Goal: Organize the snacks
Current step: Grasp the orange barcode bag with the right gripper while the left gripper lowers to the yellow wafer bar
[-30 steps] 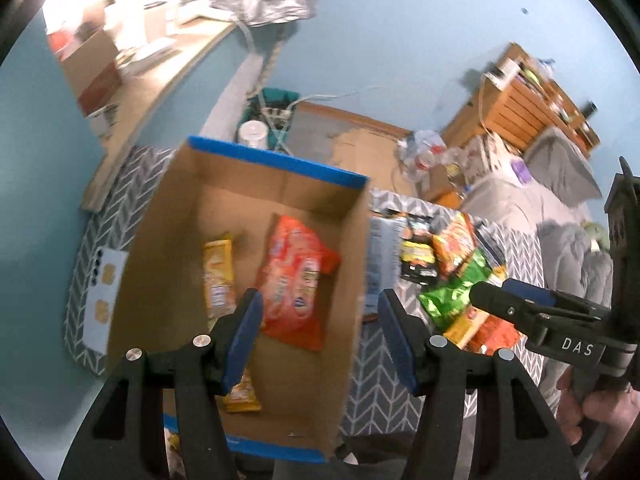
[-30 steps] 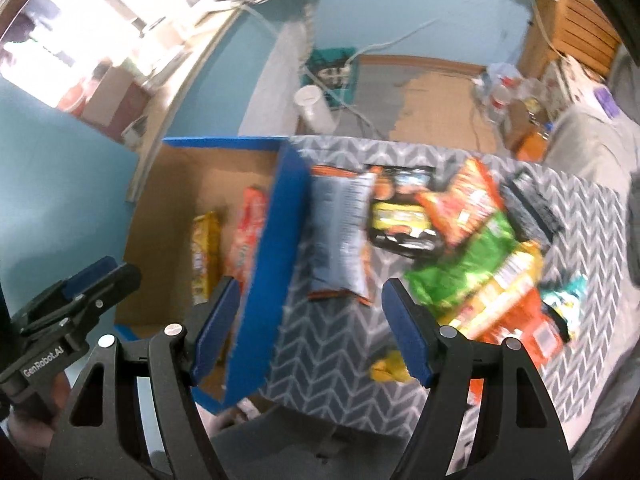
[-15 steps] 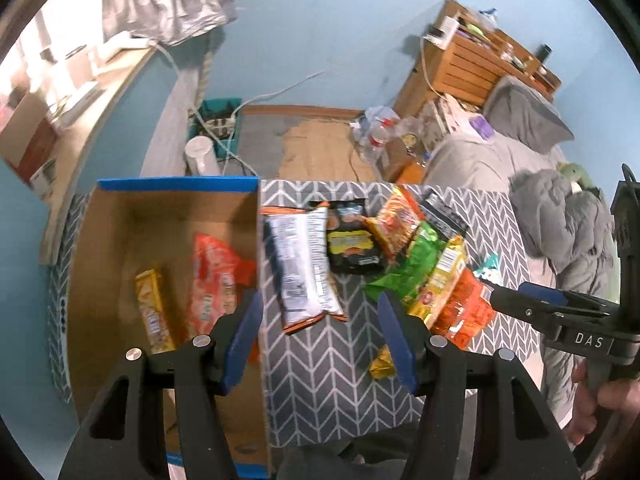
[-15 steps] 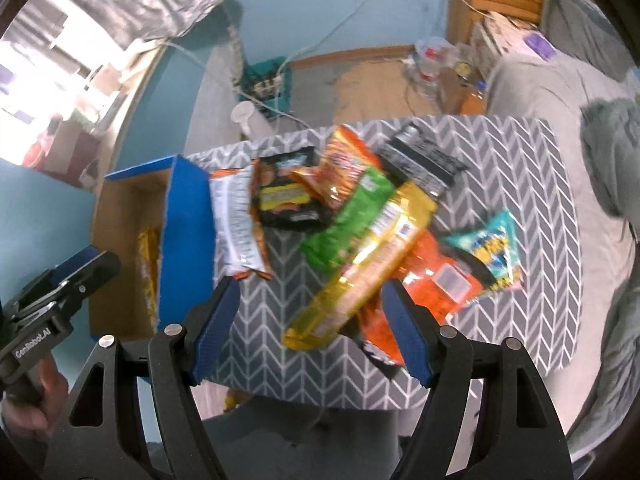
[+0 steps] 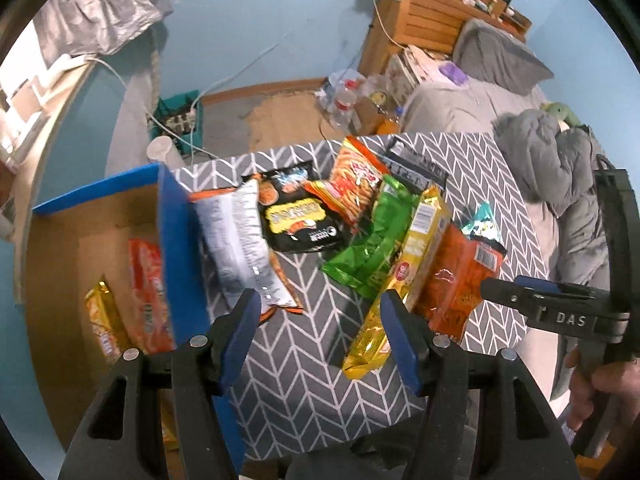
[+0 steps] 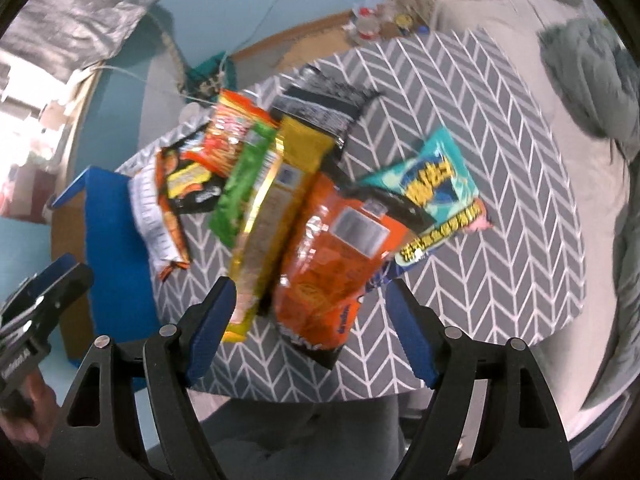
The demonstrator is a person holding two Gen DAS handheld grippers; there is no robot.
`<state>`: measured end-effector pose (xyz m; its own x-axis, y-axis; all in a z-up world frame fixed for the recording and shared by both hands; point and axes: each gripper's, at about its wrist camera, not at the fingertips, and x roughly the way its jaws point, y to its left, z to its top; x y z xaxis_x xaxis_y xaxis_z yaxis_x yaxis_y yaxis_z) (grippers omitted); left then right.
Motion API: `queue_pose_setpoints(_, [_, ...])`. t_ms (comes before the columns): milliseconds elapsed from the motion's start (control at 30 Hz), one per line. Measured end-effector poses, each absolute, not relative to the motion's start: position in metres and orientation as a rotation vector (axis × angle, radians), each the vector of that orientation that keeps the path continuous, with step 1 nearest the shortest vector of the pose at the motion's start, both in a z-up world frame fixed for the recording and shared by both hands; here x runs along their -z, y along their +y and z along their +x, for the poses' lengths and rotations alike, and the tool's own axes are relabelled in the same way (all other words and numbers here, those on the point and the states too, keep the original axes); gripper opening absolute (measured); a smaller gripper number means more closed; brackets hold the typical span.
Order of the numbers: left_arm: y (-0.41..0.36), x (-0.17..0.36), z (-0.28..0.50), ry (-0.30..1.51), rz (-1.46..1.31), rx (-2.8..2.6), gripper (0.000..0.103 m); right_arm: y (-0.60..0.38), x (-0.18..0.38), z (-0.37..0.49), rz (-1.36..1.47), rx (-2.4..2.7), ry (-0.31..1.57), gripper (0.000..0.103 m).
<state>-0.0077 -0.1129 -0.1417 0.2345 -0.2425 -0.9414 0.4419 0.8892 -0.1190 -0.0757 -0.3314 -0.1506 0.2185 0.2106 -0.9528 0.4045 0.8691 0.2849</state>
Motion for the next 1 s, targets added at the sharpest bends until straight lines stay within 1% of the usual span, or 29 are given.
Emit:
queue_pose_setpoints(333, [-0.132,0.179,-0.006,1.294,0.196,0.494,0.063,-0.334,0.193,-0.071,0.616,0.167,1.380,0.078])
queue_pose_setpoints(600, [-0.147,0.193,-0.007,1.303,0.227,0.520,0.063,-0.326,0.219,-0.061,0.610,0.163,1.399,0.077])
queue_pose_setpoints(633, [-0.148,0.195,-0.007,1.305,0.230,0.525,0.063,-0.325,0.221,-0.060,0.606,0.163,1.405,0.076])
queue_pose_setpoints(667, [-0.151,0.196,-0.007,1.307,0.233,0.532,0.063,-0.325,0.225,-0.059,0.606,0.163,1.413,0.065])
queue_pose_setpoints(733, [-0.157,0.200,-0.008,1.309,0.246,0.547,0.064,-0.325,0.229,-0.059,0.624,0.149,1.418,0.059])
queue_pose_setpoints(767, [-0.159,0.202,-0.009,1.312,0.253,0.558,0.064,-0.325,0.229,-0.059,0.622,0.141,1.409,0.053])
queue_pose_setpoints(833, [-0.166,0.206,-0.011,1.313,0.266,0.585,0.070,-0.326,0.226,-0.060,0.607,0.130,1.409,0.051])
queue_pose_setpoints(1000, [-0.182,0.215,-0.019,1.309,0.324,0.632,0.071,-0.338,0.222,-0.075,0.612,0.147,1.424,0.050])
